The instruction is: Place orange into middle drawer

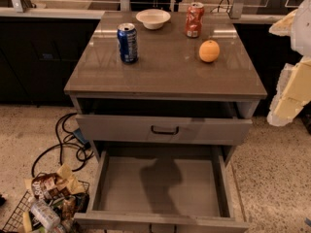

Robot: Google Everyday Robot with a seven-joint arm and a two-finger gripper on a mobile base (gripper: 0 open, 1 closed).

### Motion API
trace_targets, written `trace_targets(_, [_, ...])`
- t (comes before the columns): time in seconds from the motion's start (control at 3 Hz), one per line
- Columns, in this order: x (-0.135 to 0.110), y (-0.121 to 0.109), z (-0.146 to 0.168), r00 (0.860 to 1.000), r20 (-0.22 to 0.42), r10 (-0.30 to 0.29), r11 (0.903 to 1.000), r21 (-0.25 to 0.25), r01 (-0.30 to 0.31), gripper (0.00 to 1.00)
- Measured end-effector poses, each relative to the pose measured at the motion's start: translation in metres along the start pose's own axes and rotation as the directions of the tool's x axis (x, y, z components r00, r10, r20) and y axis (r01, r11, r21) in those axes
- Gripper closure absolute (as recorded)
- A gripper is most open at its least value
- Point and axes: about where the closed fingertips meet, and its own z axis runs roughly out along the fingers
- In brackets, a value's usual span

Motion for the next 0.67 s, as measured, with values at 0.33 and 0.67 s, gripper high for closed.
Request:
trace_targets(0.33, [0.000,-0.002,0.001,1.000,0.009,0.005,1.0000,0.003,-0.005,0.00])
trace_targets(0.67, [0.003,-0.021,0.008,0.996,0.075,0.041,0.9989,0.019,-0.042,0.00])
